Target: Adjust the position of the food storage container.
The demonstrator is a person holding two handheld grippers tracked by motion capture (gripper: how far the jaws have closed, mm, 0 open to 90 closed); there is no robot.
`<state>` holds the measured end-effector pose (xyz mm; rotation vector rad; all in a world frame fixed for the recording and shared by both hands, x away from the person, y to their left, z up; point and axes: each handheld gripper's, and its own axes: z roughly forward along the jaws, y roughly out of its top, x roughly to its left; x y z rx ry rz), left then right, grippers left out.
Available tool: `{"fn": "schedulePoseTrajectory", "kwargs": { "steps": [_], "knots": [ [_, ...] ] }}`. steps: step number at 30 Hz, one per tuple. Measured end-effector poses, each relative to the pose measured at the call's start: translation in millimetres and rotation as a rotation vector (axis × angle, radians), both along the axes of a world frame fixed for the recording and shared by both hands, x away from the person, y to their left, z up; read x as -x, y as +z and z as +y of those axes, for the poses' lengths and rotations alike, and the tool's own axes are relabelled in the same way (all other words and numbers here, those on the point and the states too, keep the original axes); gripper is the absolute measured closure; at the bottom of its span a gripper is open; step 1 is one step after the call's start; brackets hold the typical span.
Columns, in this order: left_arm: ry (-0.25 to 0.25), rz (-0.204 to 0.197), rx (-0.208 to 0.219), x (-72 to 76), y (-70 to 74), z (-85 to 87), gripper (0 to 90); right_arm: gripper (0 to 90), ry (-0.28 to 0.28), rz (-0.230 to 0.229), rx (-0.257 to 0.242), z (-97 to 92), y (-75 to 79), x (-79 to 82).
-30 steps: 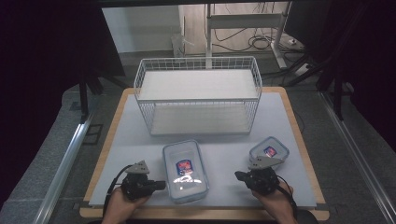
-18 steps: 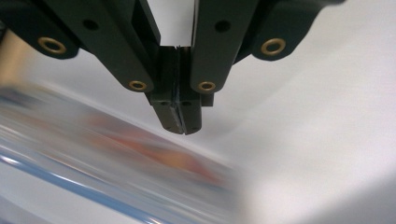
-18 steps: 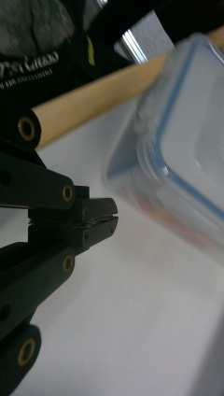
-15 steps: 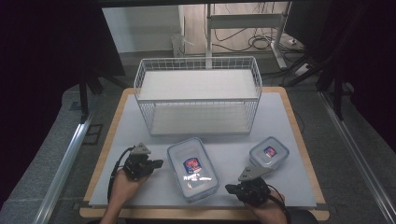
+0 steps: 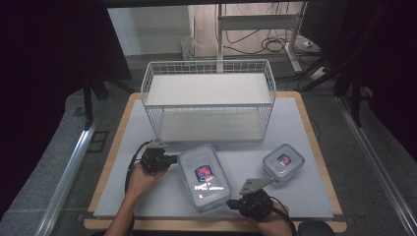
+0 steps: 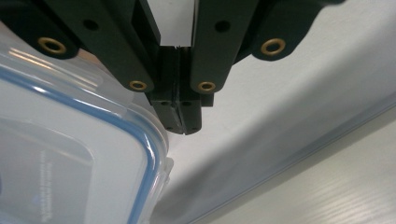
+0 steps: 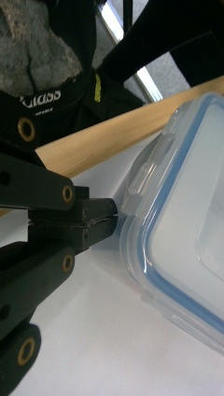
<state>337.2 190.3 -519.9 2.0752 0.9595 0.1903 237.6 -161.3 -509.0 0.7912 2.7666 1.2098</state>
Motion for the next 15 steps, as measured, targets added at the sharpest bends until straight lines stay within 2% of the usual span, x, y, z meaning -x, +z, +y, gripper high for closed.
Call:
{"fn": "schedulePoseTrajectory", "kwargs": {
  "steps": [1,2,5,6,7,9,10,11,12,13,15],
  "knots": [
    [0.000,0.000,0.000,0.0,0.0,0.0,90.0,89.8,0.000,0.000,0.000,0.0,0.0,0.0],
    [0.002,0.002,0.017,1.8,0.8,-0.3,90.0,89.8,-0.018,-0.001,0.007,-4.0,1.2,-0.8],
    [-0.011,0.009,0.010,6.1,0.7,-2.2,90.0,89.8,-0.046,-0.010,0.016,-9.5,2.2,-2.9],
    [-0.021,0.024,0.011,9.6,-0.4,-4.1,90.0,89.8,-0.080,-0.015,0.019,-17.1,2.7,-6.9],
    [-0.021,0.024,0.011,9.6,-0.4,-4.1,90.0,89.8,-0.080,-0.015,0.019,-17.1,2.7,-6.9],
    [-0.074,0.047,0.048,14.3,-0.8,-6.1,90.0,89.8,-0.119,-0.023,0.023,-24.4,3.8,-12.7],
    [-0.130,0.059,0.052,20.5,-0.4,-14.4,90.0,89.8,-0.137,-0.031,0.019,-26.6,4.5,-16.7],
    [-0.130,0.059,0.052,20.5,-0.4,-14.4,90.0,89.8,-0.137,-0.031,0.019,-26.6,4.5,-16.7],
    [-0.168,0.050,0.004,25.8,1.6,-22.4,90.0,89.8,-0.144,-0.036,0.022,-27.3,5.1,-19.8],
    [-0.176,0.045,-0.014,27.3,2.9,-24.6,89.8,89.8,-0.154,-0.051,0.044,-27.3,5.6,-23.7],
    [-0.137,0.034,-0.046,24.6,5.6,-22.3,88.8,89.8,-0.175,-0.064,0.059,-29.1,5.8,-27.2]
  ]
}}
